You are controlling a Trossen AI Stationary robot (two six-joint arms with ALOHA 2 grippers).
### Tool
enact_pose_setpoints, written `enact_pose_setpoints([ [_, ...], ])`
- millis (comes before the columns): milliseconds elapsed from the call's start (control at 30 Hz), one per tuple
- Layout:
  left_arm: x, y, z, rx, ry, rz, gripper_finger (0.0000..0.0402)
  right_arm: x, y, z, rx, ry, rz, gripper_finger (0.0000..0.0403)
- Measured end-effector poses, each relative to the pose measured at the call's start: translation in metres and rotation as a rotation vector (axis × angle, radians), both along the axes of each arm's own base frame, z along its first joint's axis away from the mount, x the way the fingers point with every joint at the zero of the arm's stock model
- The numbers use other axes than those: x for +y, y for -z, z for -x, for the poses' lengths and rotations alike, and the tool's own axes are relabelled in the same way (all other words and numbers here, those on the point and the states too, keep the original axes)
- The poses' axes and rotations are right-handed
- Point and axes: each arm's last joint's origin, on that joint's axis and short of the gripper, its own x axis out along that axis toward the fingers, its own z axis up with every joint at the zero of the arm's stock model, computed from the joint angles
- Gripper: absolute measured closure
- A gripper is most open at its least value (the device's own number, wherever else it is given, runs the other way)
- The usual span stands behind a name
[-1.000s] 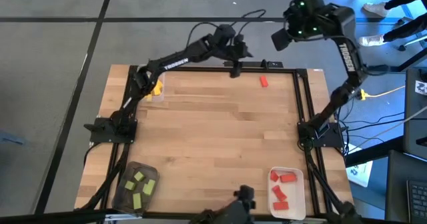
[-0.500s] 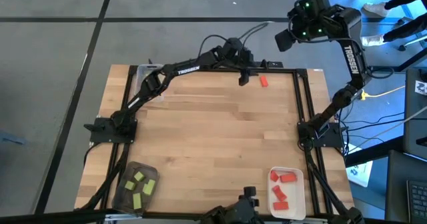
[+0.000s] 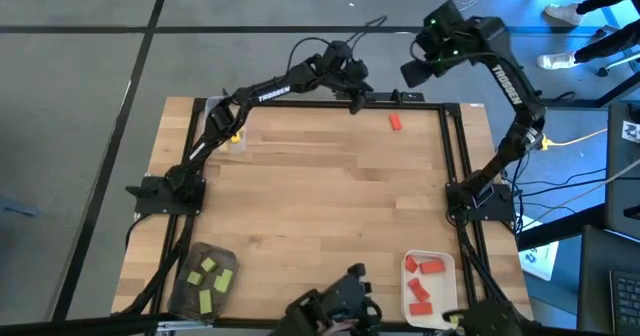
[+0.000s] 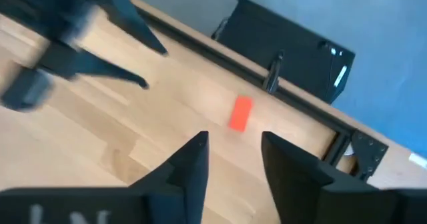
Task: Sort & place blocks by color
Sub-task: Put the orange block into the white bin
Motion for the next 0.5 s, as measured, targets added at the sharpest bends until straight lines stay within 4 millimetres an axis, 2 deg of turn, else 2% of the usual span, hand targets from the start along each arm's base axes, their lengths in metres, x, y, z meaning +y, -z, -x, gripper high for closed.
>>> enact_pose_setpoints([
  [100,0.007,-0.002,0.007,-0.009,0.034,0.045,0.0226,-0.01,0.022,-0.003,0.023,0.009,-0.039,0.0282],
  [267,0.012,-0.021,0.023,-0.026,0.056,0.087,0.0226,-0.024,0.056,-0.009,0.069,-0.051,-0.037,0.0297],
  [500,0.01,-0.034,0.028,-0.04,0.058,0.075,0.0226,-0.033,0.082,-0.013,0.105,-0.113,-0.033,0.0269],
])
